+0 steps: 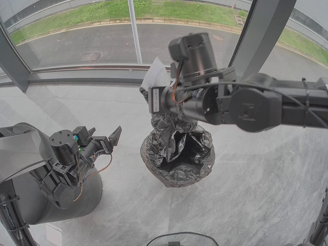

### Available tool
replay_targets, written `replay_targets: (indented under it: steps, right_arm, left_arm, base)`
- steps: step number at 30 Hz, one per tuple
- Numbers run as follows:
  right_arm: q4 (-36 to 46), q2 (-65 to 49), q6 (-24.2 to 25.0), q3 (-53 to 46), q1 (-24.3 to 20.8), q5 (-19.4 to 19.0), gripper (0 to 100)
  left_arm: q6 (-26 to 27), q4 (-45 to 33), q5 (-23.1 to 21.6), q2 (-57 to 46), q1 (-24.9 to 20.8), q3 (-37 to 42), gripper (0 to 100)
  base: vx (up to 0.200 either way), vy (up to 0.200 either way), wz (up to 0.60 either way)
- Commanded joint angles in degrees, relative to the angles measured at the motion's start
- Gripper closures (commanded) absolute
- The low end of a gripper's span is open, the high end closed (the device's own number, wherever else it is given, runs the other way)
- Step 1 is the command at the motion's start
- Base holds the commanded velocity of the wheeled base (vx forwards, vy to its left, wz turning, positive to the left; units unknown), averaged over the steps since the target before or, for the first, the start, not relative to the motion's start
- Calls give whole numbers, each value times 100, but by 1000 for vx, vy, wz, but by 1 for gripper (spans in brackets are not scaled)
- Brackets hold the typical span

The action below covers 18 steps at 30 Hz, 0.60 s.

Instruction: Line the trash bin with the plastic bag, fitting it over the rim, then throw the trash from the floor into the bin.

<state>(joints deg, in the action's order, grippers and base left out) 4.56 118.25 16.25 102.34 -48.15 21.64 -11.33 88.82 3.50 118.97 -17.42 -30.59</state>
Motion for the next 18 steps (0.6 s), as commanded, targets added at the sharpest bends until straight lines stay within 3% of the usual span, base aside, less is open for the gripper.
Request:
replay_targets:
  steps: [1,9,18]
  right_arm:
    - [-245,928,-17,120,271,-90,100]
    - [-517,1306,-228,260,693,-98,100]
    - [-579,1508,-157,-241,667,-37,100]
  left_arm:
    - [-1,4,2,4,-7,9,0]
    - [-1,4,2,21,-16,9,0]
    - [-1,4,2,30,-7,9,0]
  base:
    - [0,0,0]
    - [0,0,0]
    - [0,0,0]
